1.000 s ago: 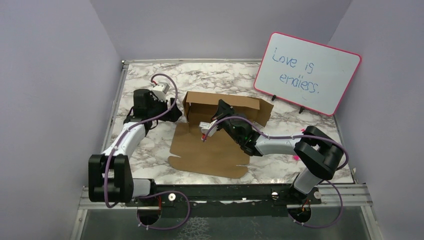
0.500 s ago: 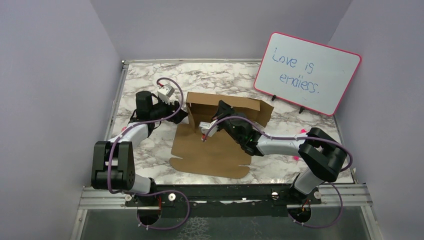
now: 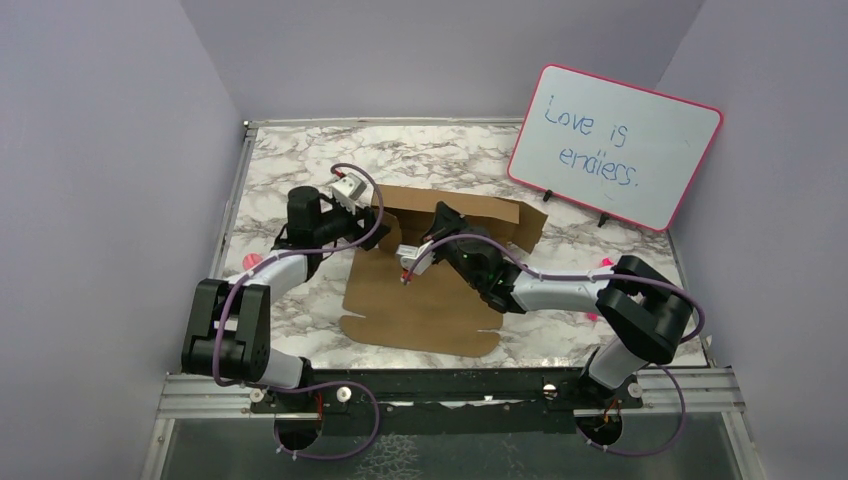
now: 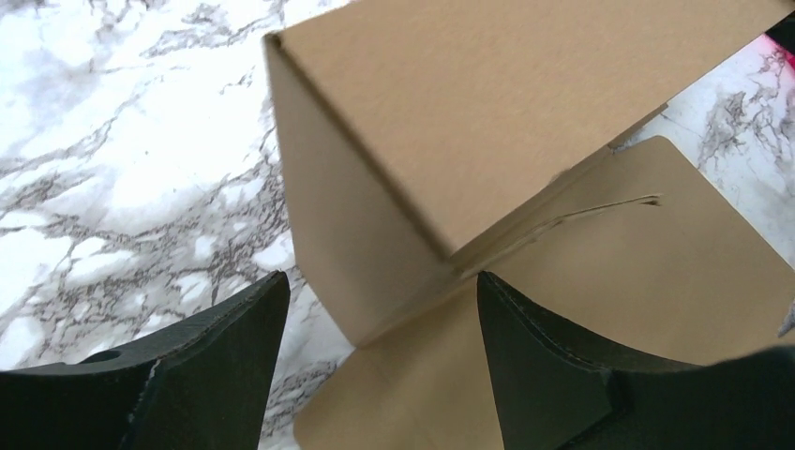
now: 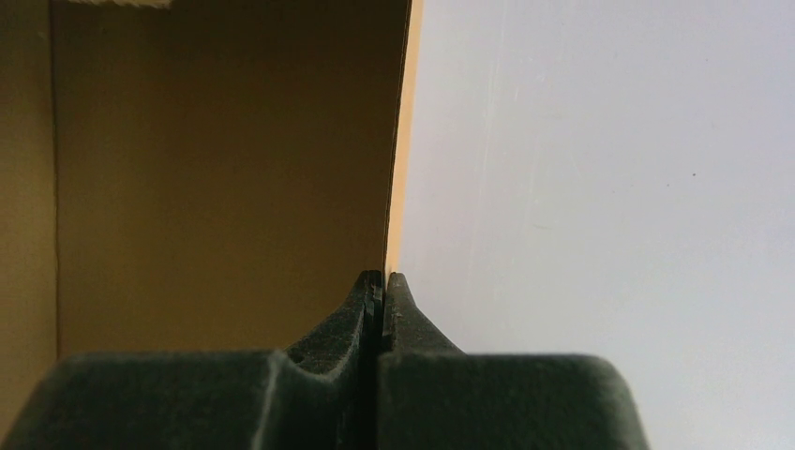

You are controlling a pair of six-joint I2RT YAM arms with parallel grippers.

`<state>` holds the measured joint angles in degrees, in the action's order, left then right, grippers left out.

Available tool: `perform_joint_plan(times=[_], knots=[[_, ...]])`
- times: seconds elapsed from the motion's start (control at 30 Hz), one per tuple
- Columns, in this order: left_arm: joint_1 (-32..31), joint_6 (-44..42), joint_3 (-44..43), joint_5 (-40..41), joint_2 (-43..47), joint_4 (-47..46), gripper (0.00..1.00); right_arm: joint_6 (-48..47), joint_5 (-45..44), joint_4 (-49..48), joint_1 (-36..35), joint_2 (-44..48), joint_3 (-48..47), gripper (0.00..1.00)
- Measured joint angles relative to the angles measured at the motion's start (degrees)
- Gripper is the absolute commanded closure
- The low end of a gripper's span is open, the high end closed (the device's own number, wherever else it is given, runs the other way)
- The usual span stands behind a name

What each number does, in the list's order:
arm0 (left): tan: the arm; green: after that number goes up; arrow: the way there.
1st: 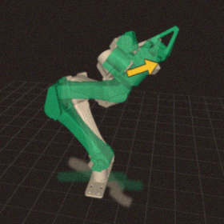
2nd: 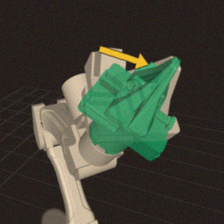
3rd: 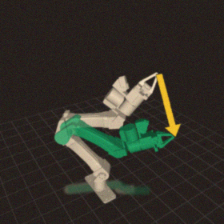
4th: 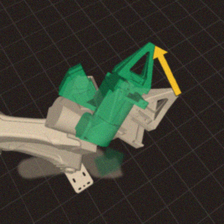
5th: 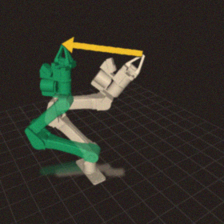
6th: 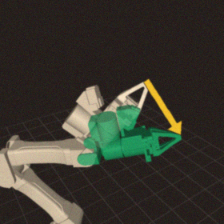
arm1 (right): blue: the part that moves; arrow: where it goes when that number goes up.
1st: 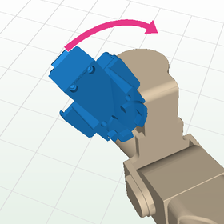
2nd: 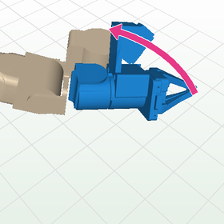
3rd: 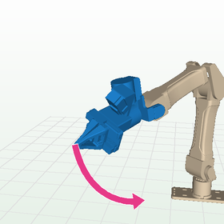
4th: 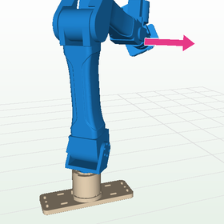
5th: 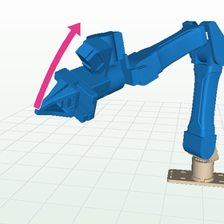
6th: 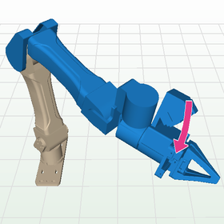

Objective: Fold the paper box

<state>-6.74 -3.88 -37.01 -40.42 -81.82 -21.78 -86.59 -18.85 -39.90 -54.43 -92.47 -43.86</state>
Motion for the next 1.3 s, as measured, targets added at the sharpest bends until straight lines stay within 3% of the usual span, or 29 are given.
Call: perform_joint_plan(times=[0.43,0.8,1.3], knots=[[-6.0,2.7,3.5,15.6,0.1,-9.4,0.34,0.8,0.1,1.0,-1.2,0.0,-0.6,0.99],[-8.9,10.0,11.1,27.3,1.0,-20.5,0.4,0.6,0.1,0.9,-1.7,-0.8,-1.0,0.99],[-12.9,14.7,14.3,38.2,-5.0,-33.4,0.58,0.6,0.1,0.2,-1.9,-1.5,-1.1,0.99]])
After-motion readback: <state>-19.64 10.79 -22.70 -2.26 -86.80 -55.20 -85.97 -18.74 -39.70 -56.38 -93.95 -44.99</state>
